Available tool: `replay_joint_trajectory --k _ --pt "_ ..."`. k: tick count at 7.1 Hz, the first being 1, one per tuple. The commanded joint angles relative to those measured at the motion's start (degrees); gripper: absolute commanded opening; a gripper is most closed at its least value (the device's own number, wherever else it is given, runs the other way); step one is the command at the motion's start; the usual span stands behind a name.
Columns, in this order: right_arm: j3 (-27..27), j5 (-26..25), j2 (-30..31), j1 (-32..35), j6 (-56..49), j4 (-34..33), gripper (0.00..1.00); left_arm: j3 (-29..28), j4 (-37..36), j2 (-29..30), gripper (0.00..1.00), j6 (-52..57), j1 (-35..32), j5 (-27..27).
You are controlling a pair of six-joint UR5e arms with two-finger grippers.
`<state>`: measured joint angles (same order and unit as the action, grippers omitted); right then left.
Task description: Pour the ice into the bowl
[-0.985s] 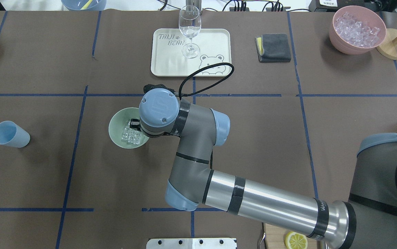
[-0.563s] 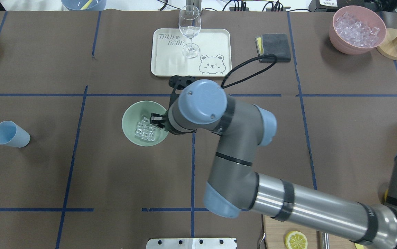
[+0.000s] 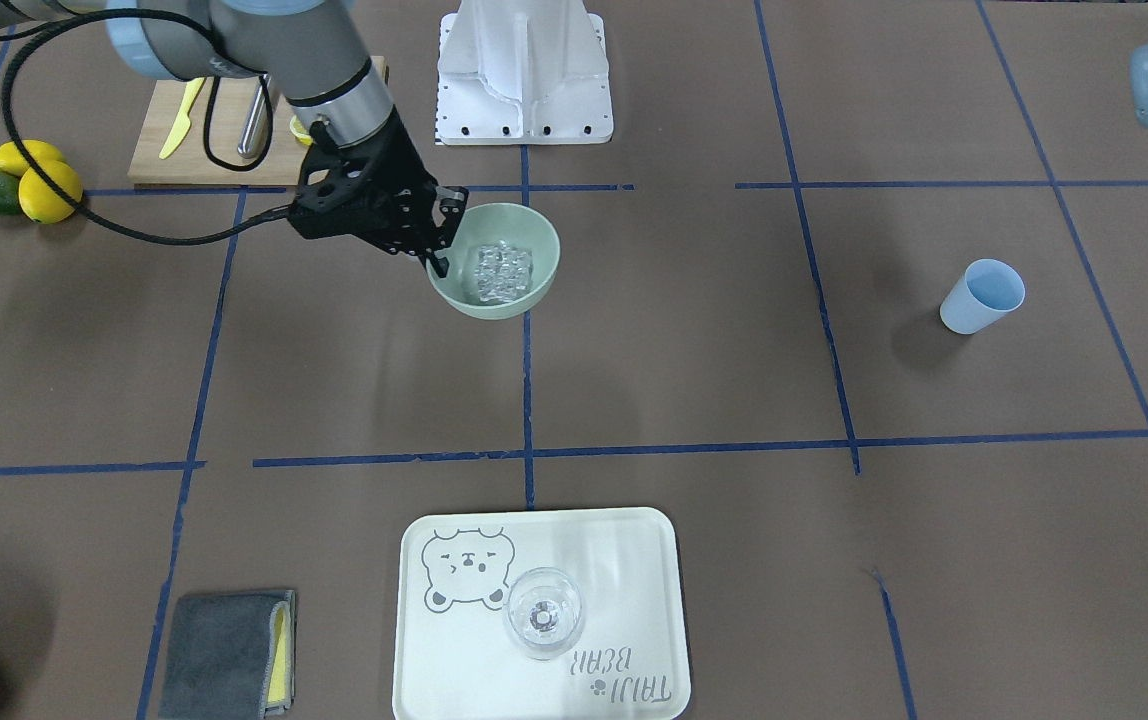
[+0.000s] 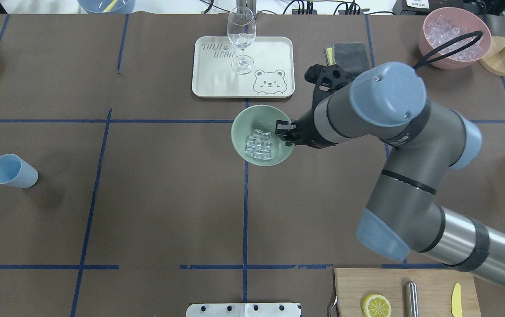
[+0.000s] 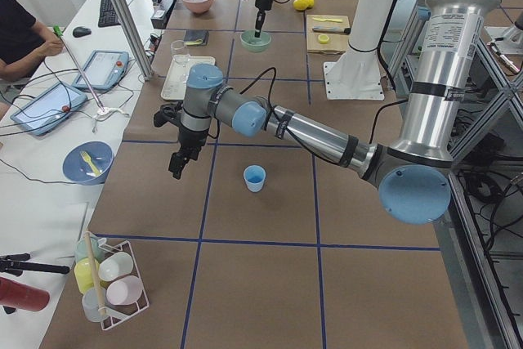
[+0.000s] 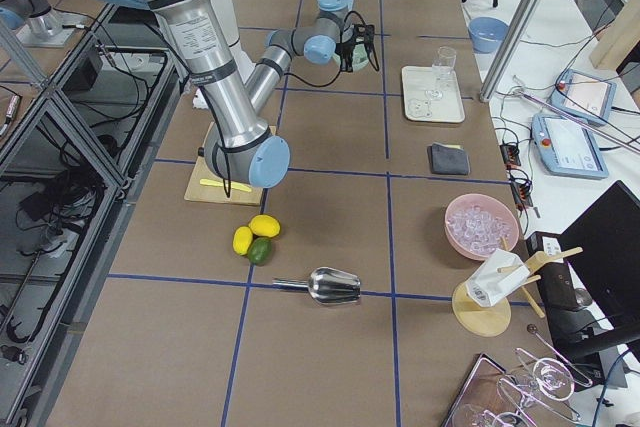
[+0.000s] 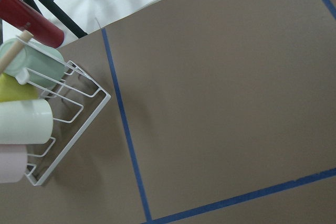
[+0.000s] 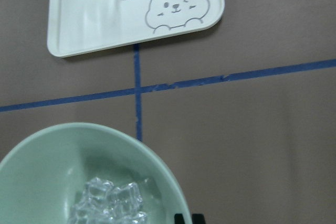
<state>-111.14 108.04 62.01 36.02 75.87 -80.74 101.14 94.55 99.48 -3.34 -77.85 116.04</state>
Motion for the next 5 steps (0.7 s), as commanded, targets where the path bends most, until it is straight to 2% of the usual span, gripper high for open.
replay_joint_trajectory --k 1,2,3,5 --pt "-3.3 1.4 11.6 6.2 -11.0 0.4 0.00 -3.0 -1.6 -3.5 1.00 2.7 -1.0 11.2" --pt "-3.3 3.8 17.2 10.8 -18.3 0.5 0.00 -3.1 -1.6 -5.5 1.00 2.4 -2.1 14.0" --pt "-3.2 4.8 22.7 12.8 -19.9 2.0 0.00 -3.1 -1.3 -7.0 1.00 2.1 -2.3 15.2" --pt "0.3 6.6 33.5 15.7 -22.8 12.4 0.00 -3.1 -1.2 -7.5 1.00 2.1 -2.7 15.3"
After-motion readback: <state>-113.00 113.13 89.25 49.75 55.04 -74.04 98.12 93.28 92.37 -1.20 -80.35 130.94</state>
